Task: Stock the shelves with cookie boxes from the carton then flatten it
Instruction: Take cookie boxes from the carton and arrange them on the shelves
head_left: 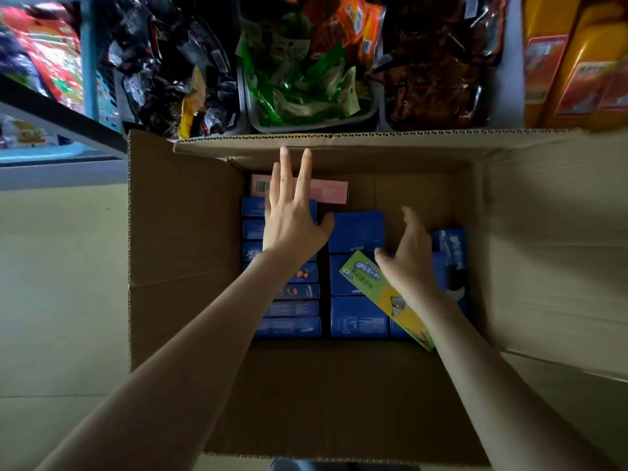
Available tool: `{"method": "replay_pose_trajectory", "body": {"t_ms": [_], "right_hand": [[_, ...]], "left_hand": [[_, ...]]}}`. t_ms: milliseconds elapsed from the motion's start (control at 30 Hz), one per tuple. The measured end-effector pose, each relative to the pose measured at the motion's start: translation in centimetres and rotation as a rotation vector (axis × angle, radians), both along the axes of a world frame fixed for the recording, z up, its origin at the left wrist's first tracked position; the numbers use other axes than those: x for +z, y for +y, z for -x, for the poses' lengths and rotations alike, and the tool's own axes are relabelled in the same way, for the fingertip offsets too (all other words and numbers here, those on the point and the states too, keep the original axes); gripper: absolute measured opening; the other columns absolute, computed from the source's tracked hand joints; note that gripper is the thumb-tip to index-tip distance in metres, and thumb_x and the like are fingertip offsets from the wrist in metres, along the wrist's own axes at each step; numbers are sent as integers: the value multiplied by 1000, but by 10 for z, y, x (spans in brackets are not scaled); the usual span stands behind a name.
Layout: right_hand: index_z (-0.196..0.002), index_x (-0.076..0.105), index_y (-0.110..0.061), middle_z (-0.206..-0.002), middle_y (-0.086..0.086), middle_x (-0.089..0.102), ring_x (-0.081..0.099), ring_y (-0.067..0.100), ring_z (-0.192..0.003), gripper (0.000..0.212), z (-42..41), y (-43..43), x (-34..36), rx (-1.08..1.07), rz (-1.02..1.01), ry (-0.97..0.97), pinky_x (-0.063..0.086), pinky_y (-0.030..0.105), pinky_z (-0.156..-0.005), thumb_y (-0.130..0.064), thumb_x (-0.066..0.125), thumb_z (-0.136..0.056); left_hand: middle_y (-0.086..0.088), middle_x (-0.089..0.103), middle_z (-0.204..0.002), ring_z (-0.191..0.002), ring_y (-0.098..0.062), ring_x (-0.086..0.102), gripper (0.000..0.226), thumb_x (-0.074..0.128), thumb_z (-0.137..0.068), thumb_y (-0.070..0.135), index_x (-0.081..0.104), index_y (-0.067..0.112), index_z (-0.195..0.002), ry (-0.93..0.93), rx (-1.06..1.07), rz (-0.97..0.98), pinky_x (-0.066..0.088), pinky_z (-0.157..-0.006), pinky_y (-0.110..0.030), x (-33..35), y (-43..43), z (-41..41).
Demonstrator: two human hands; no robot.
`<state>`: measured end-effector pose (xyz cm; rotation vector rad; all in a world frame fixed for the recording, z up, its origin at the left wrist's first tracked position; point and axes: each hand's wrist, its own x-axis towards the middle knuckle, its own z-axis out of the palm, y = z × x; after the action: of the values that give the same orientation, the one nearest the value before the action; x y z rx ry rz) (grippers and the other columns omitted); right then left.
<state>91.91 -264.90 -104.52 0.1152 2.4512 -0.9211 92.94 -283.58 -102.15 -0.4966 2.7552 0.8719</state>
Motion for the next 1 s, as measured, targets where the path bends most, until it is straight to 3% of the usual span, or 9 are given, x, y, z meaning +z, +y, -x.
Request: {"method": "replay_pose_trajectory", "body": {"t_ms": [67, 233, 400, 533, 667, 833, 900, 1000], "right_hand": [[-148, 20, -18, -148, 5, 31, 30, 25, -136, 83, -7, 3, -10, 67, -109, -68, 32, 43, -109, -20, 71, -82], [-141, 24, -18, -139, 5, 37, 35, 26, -130, 92, -28, 9, -35, 338, -332, -255, 31, 44, -102, -40, 79, -71], [-133, 25, -11, -134, 10, 40, 41, 30, -124, 76, -51, 14, -51, 424, -510, -279, 37, 47, -98, -26, 75, -77], [-133, 29, -8, -133, 13, 43, 44, 32, -122, 68, -59, 14, -50, 412, -512, -224, 40, 46, -95, -20, 70, -81], [-124, 35, -7, -126, 13, 48, 46, 32, -117, 57, -60, 15, -42, 397, -424, -180, 41, 44, -92, -20, 70, -81], [-121, 35, -6, -118, 14, 51, 51, 32, -111, 58, -60, 12, -23, 428, -276, -122, 48, 46, -85, -19, 72, -79], [-123, 36, -8, -118, 13, 51, 50, 32, -110, 58, -60, 10, -10, 451, -237, -114, 48, 47, -84, -18, 72, -79], [-125, 40, -12, -118, 11, 52, 50, 31, -107, 56, -60, 7, 21, 450, -186, -119, 47, 45, -84, -21, 70, -80]], "left_hand": [[-5, -18, -158, -146, -29, -7, 98, 66, -82, 23, -4, 27, -151, 13, 2, 10, 21, -114, -51, -4, -4, 4], [-10, -23, -156, -145, -34, -7, 96, 65, -83, 24, -2, 27, -151, 14, -24, 32, 27, -111, -47, -17, -5, 2], [-14, -25, -154, -143, -36, -8, 96, 64, -82, 23, -2, 26, -151, 17, -20, 16, 28, -109, -57, -26, 3, -11], [-22, -19, -154, -143, -41, -2, 96, 65, -81, 21, 0, 16, -151, 27, 7, 33, 12, -114, -52, -22, 10, -18], [-19, -22, -154, -143, -40, -6, 99, 64, -83, 25, -7, 22, -151, -83, 2, 11, 7, -115, -49, -18, 23, -29], [-9, -20, -156, -144, -33, -7, 95, 63, -85, 35, -5, 26, -151, -206, -20, -26, 13, -115, -48, -12, 35, -44], [-5, -6, -159, -144, -30, 4, 88, 58, -88, 41, 0, 25, -152, -346, 14, -98, 19, -114, -46, -5, 42, -51], [-14, 42, -139, -124, -31, 45, 74, 55, -87, 48, 23, 13, -145, -524, 242, -241, 44, -96, -42, 16, 52, -61]]}}
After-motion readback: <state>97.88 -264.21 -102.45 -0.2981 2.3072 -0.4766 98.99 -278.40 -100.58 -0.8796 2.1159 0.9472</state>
